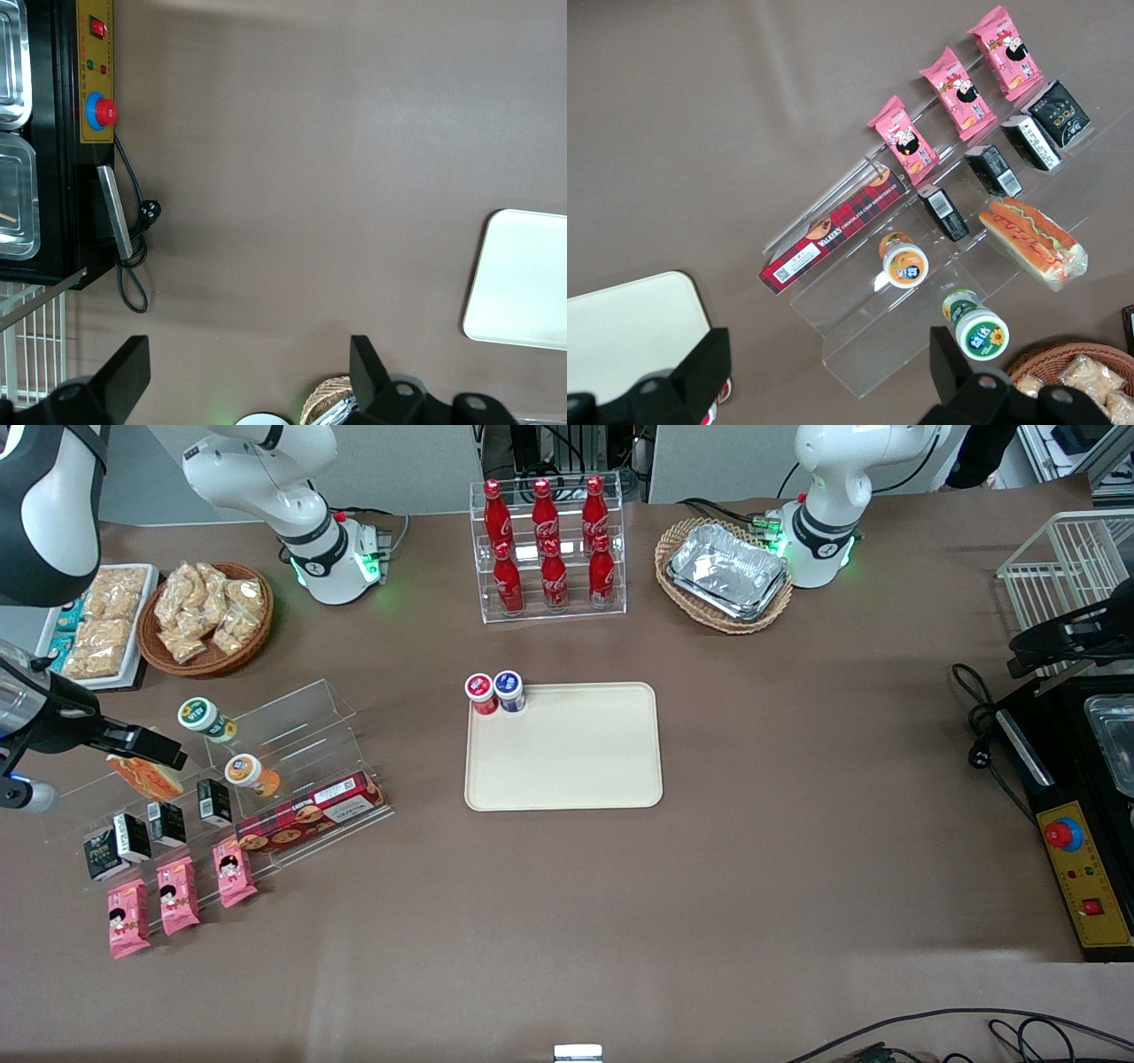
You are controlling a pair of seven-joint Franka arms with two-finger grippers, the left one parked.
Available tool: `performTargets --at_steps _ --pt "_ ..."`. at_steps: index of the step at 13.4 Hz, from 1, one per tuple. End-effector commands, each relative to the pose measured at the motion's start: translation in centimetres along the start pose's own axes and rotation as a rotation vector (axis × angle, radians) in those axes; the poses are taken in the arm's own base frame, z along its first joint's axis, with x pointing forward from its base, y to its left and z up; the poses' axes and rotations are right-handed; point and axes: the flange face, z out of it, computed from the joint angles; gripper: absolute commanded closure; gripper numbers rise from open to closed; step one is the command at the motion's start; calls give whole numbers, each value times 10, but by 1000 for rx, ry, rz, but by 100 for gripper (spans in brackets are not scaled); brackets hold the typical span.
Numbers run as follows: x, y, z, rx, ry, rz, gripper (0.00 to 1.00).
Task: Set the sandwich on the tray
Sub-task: 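Move the right gripper toward the wrapped sandwich on the acrylic rack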
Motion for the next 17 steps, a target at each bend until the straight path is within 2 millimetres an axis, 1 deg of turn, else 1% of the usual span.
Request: performTargets --at_steps 1,4,5,7,8,9,11,13,15,17 --pt "0 2 -2 3 -1 6 0" --pt "0 4 -1 2 -5 29 0" --pt "1 6 1 1 -9 76 0" --pt "1 9 1 2 -12 277 0" --pt "1 11 1 2 -14 326 0" --pt "3 21 2 0 -19 363 0" --pt "8 60 -1 2 -33 363 0" --pt "10 88 1 -12 -55 230 0" --pt "13 124 12 -5 -82 123 0" --pt "14 149 16 7 -83 21 0"
